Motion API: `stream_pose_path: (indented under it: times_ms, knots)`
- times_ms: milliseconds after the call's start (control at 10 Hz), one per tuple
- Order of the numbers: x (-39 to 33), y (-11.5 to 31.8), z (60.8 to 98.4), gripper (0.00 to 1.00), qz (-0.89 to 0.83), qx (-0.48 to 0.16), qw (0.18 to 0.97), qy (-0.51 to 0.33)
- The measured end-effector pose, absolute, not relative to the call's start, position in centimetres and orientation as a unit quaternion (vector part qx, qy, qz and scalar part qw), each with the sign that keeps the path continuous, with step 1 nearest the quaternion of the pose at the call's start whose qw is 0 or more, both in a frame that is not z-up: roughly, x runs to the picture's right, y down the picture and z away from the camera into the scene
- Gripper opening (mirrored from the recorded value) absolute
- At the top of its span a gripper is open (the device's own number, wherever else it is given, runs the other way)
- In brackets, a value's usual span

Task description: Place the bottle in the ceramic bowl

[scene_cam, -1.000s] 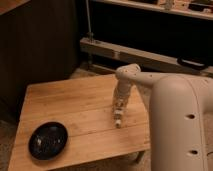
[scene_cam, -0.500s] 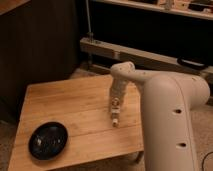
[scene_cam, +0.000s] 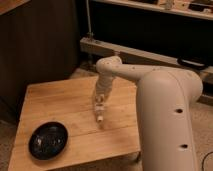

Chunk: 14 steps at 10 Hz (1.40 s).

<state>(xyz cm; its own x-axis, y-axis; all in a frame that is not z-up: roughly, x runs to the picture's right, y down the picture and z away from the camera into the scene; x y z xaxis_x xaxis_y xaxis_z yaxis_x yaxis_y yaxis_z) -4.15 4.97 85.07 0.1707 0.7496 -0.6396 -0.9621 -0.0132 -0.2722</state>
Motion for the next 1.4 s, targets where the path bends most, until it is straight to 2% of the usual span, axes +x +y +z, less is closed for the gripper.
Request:
stream_pose_path:
  times_ms: [200, 500, 1400]
  knots:
    - [-8.9, 3.5, 80.9, 0.0, 0.585, -0.345, 0.723, 0.127]
    - [-16.4, 3.9, 76.8, 0.0, 0.523, -0.361, 0.77, 0.065]
    - [-28.4, 8.3, 70.0, 0.0, 0.335, -0.419, 0.839, -0.088]
